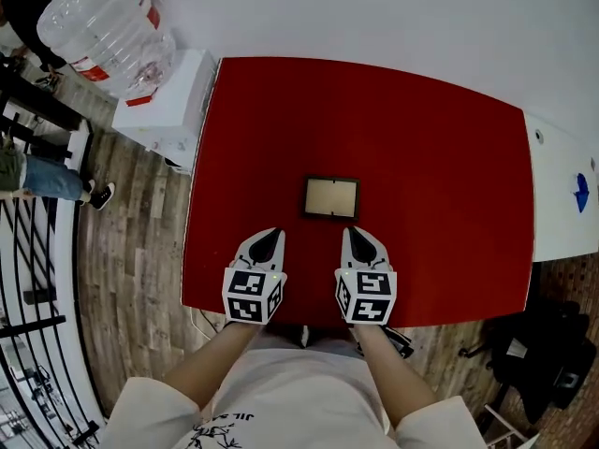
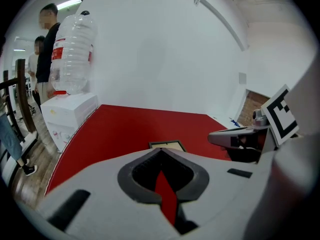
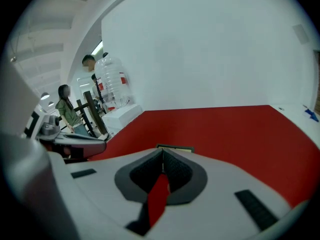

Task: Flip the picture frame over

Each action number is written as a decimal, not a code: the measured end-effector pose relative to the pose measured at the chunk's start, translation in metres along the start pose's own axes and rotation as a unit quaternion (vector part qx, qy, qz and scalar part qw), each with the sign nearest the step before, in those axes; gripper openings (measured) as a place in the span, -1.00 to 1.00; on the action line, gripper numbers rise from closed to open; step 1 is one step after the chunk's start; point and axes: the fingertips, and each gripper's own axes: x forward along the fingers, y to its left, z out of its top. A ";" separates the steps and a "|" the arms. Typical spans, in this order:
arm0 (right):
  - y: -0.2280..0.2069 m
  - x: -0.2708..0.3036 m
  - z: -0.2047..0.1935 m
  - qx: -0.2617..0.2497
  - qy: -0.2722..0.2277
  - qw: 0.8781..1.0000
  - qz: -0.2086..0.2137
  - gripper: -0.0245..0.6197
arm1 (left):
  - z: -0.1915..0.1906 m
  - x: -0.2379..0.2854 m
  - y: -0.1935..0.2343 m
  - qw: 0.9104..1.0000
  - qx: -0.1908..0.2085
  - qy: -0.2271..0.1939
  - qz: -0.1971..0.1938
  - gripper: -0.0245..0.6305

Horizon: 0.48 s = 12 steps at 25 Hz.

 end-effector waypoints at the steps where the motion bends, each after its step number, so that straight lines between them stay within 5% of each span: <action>1: 0.000 0.006 -0.002 0.000 0.003 1.000 -0.001 -0.91 | -0.002 0.003 0.003 1.000 -0.001 0.002 0.001 -0.91; 12: 0.017 0.077 -0.011 0.000 0.038 0.999 -0.008 -0.90 | -0.017 0.033 0.037 1.000 -0.021 0.013 0.010 -0.91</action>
